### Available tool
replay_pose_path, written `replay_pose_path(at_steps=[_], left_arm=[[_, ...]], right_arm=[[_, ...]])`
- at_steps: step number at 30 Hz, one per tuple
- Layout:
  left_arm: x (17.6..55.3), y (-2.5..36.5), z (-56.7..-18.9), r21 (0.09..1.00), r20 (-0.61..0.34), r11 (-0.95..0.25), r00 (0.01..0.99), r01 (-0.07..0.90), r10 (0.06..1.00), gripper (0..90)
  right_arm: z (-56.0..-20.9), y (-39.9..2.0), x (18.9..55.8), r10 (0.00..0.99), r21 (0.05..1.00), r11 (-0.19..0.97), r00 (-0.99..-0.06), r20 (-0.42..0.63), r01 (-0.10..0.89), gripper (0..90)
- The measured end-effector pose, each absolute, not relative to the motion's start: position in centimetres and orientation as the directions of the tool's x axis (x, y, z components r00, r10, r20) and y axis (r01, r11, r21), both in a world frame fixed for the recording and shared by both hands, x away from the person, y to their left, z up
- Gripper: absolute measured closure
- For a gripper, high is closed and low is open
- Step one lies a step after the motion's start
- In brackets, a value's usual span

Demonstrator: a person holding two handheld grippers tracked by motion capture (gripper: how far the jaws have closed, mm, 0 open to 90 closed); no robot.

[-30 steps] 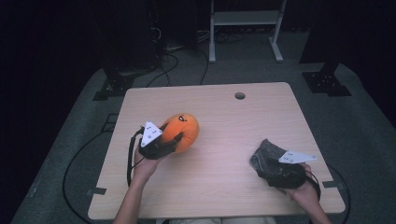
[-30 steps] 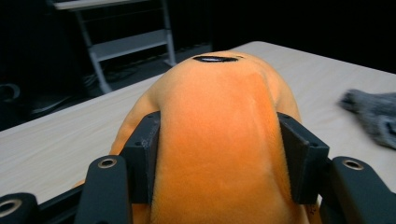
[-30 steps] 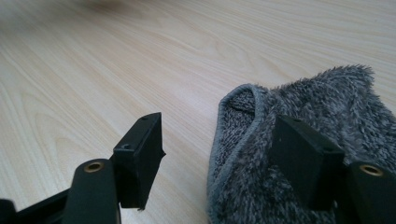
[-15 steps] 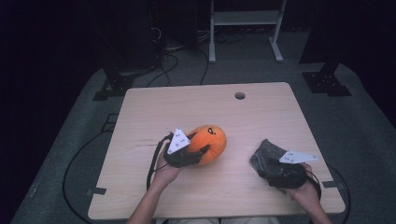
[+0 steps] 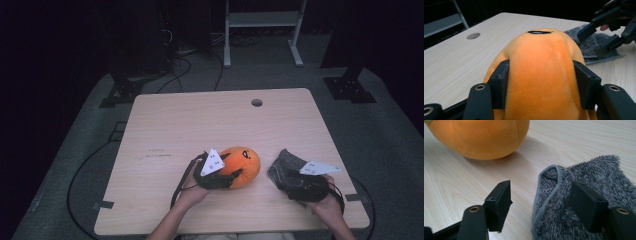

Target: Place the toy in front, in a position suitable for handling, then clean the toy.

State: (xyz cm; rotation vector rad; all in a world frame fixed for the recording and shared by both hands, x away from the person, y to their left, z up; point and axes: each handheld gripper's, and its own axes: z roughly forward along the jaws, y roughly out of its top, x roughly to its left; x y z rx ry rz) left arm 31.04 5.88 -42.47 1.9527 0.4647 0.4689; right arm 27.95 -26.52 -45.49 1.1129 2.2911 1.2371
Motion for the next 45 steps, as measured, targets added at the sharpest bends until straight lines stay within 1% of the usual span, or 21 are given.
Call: replay_pose_path(at_steps=[1, 5, 7, 9, 12, 14, 15, 17, 20, 22, 25, 30, 34, 37, 40, 43, 45], left_arm=[[31.0, 5.7, -42.6, 0.907, 0.127, -0.406, 0.85, 0.109, 0.511, 38.8], [31.1, 5.1, -43.8, 0.885, 0.099, -0.444, 0.877, 0.139, 0.471, 36.5], [30.9, 4.9, -44.5, 0.895, 0.1, -0.429, 0.878, 0.126, 0.467, 33.6], [30.9, 4.9, -44.2, 0.889, 0.125, -0.444, 0.874, 0.111, 0.469, 30.0], [30.9, 5.1, -43.9, 0.889, 0.117, -0.443, 0.875, 0.119, 0.47, 17.0], [30.9, 5.5, -43.6, 0.9, 0.114, -0.425, 0.884, 0.101, 0.453, 11.4], [30.9, 5.5, -43.6, 0.9, 0.114, -0.425, 0.884, 0.101, 0.453, 11.6], [30.9, 6.4, -42.6, 0.932, 0.076, -0.35, 0.89, 0.097, 0.449, 11.6], [31.0, 6.9, -41.9, 0.938, 0.063, -0.33, 0.886, 0.105, 0.46, 10.6], [31.2, 7.7, -41.6, 0.943, 0.067, -0.316, 0.873, 0.103, 0.484, 10.5], [31.3, 8.0, -41.5, 0.942, 0.063, -0.316, 0.867, 0.112, 0.494, 10.5], [31.1, 8.6, -41.5, 0.936, 0.089, -0.336, 0.858, 0.101, 0.506, 10.5], [31.2, 8.8, -41.4, 0.936, 0.087, -0.336, 0.853, 0.107, 0.515, 10.2], [31.4, 9.1, -41.7, 0.932, 0.08, -0.341, 0.847, 0.123, 0.525, 10.1], [31.8, 9.3, -42.0, 0.927, 0.072, -0.346, 0.839, 0.142, 0.539, 10.1], [31.9, 9.3, -42.1, 0.92, 0.078, -0.362, 0.833, 0.152, 0.547, 10.1], [31.8, 9.1, -42.0, 0.924, 0.075, -0.351, 0.832, 0.149, 0.55, 10.1]], right_arm=[[-45.5, -26.5, 27.9, 0.753, 0.81, 0.327, -0.652, 0.087, 0.486, 32.5], [-45.5, -26.5, 27.9, 0.754, 0.809, 0.329, -0.651, 0.086, 0.488, 32.5], [-45.6, -26.5, 28.0, 0.757, 0.807, 0.331, -0.648, 0.083, 0.49, 32.5], [-45.5, -26.6, 28.0, 0.76, 0.808, 0.327, -0.644, 0.083, 0.49, 32.5], [-45.5, -26.8, 28.0, 0.766, 0.812, 0.318, -0.637, 0.085, 0.49, 32.5], [-45.4, -27.0, 28.1, 0.771, 0.814, 0.309, -0.631, 0.089, 0.492, 32.5], [-45.4, -27.0, 28.1, 0.771, 0.814, 0.309, -0.631, 0.089, 0.492, 32.5], [-45.3, -27.1, 28.1, 0.774, 0.82, 0.302, -0.628, 0.086, 0.485, 32.7], [-45.2, -27.3, 28.0, 0.774, 0.825, 0.294, -0.626, 0.09, 0.482, 32.7], [-45.2, -27.4, 28.1, 0.773, 0.824, 0.296, -0.628, 0.09, 0.482, 32.7], [-45.2, -27.4, 28.3, 0.772, 0.824, 0.298, -0.629, 0.088, 0.482, 32.6], [-45.1, -27.2, 28.8, 0.777, 0.831, 0.285, -0.623, 0.092, 0.478, 29.4], [-45.2, -27.3, 29.4, 0.781, 0.836, 0.274, -0.618, 0.095, 0.475, 29.6], [-45.3, -27.7, 30.1, 0.795, 0.837, 0.25, -0.596, 0.109, 0.487, 29.7], [-45.2, -27.9, 30.9, 0.816, 0.834, 0.253, -0.571, 0.087, 0.49, 29.3], [-45.0, -28.0, 31.5, 0.825, 0.839, 0.236, -0.558, 0.094, 0.491, 29.5], [-44.9, -28.0, 32.0, 0.828, 0.843, 0.231, -0.553, 0.092, 0.486, 30.1]])
